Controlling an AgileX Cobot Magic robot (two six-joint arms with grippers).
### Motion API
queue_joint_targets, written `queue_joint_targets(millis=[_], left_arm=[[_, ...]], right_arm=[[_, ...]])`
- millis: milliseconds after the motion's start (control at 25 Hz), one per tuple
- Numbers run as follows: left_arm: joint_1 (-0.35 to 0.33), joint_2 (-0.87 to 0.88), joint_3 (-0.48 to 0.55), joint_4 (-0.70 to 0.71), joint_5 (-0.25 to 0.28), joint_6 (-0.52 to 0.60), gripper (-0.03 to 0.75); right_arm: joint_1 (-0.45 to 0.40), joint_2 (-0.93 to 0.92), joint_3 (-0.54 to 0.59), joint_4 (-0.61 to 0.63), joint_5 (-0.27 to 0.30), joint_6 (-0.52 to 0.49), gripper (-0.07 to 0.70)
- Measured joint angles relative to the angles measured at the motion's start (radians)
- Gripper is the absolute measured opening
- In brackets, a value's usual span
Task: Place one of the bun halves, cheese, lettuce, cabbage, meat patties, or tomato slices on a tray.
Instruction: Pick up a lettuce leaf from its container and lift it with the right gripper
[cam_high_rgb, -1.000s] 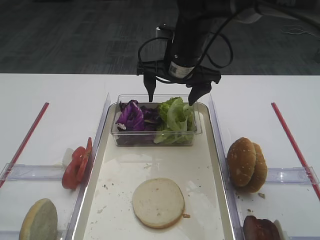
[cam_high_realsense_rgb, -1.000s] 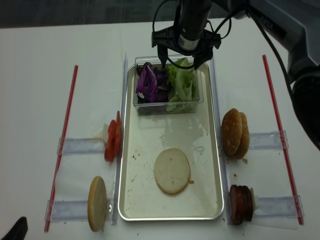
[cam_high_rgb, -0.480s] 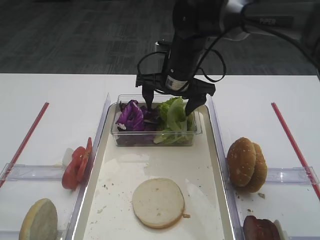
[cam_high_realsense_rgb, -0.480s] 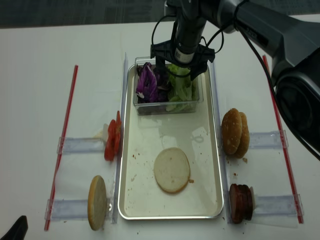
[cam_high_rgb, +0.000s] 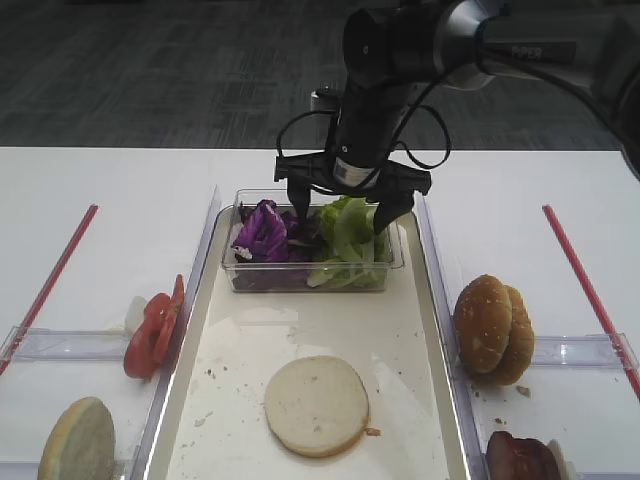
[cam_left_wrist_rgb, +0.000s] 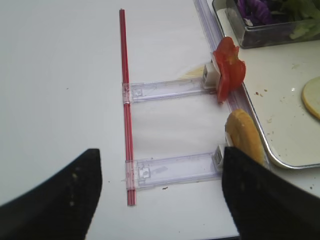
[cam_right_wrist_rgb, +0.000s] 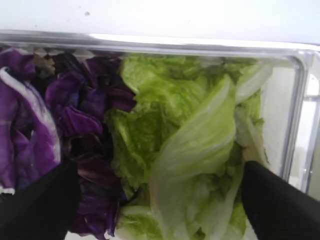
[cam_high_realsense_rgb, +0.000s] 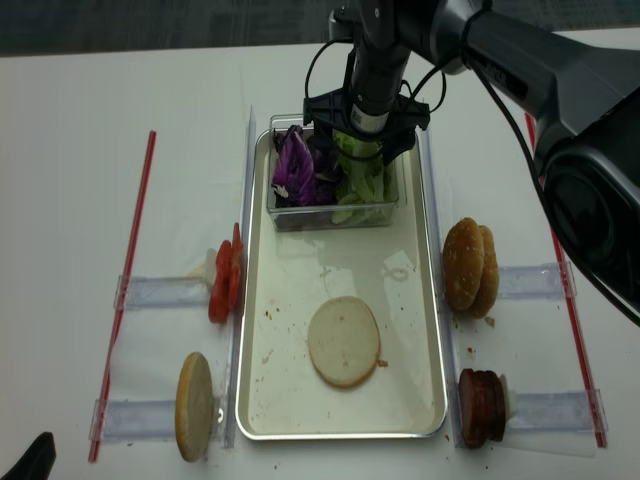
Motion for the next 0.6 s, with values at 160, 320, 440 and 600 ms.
queue_joint_targets(millis=[160,320,440,600], left_arm=[[0.0,0.0,0.0,0.0,0.0,0.0,0.504],[0.0,0.0,0.0,0.0,0.0,0.0,0.504],[0.0,0.0,0.0,0.0,0.0,0.0,0.504],[0.0,0.0,0.0,0.0,0.0,0.0,0.504]], right_arm=[[0.0,0.0,0.0,-0.016,-0.002,0.002,0.617],[0.0,0.0,0.0,-0.026,-0.009,0.005,0.561],[0.0,0.0,0.0,-0.028,-0.017,0.005,0.535],[0.0,0.0,0.0,-0.028,-0.022,0.005,0.526]])
